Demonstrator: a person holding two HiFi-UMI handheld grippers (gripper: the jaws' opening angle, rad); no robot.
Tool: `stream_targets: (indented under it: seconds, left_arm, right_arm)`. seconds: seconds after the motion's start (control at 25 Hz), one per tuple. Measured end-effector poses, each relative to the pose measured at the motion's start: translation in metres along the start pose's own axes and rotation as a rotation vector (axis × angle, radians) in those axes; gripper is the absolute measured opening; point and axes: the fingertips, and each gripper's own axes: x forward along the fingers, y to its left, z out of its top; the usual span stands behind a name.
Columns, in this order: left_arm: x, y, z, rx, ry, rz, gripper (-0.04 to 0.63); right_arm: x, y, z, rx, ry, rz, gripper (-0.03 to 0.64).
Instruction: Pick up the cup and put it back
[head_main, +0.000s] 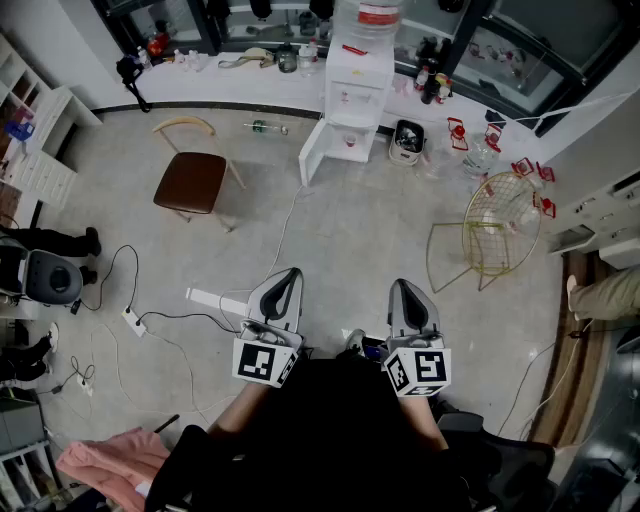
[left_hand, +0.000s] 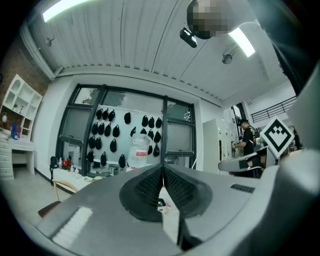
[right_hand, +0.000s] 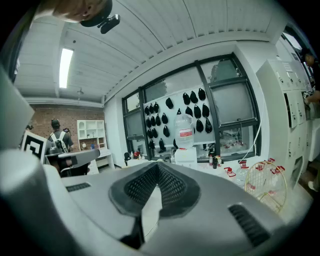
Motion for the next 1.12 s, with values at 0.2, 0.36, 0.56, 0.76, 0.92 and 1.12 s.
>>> stream_targets:
  seconds: [0.2,0.36,0.56,0.76,0.92,1.12]
  left_arm:
    - [0.002,-0.001,0.001,-0.002,-0.003,0.0,0.008]
    - [0.002,-0.002,0.001,-0.005,-0.004,-0.001,0.008]
    - [0.001,-0.002,0.004,-0.006,-0.015,-0.008,0.009]
    - [-0.001,0.001,0.002,-0.009,-0.012,-0.007,0.008]
    - [0.0,0.006,0.004,-0.01,-0.018,-0.008,0.008]
    - [-0.004,0.018,0.004,-0.003,-0.011,-0.011,0.008]
  right_arm:
    - [-0.001,-0.002,-0.001,-0.002,-0.002,0.002,-0.006]
    - [-0.003,-0.002,0.001,-0.004,-0.006,-0.001,-0.006]
    - [-0.006,0.005,0.013,-0.013,-0.028,0.003,-0.006]
    - [-0.009,0.007,0.025,-0.009,-0.096,-0.004,-0.005]
    - [0.001,0.009,0.018,0.005,-0.056,-0.002,0.188]
    - [0.011,0.018,0.007,-0.009,-0.022,-0.005,0.272]
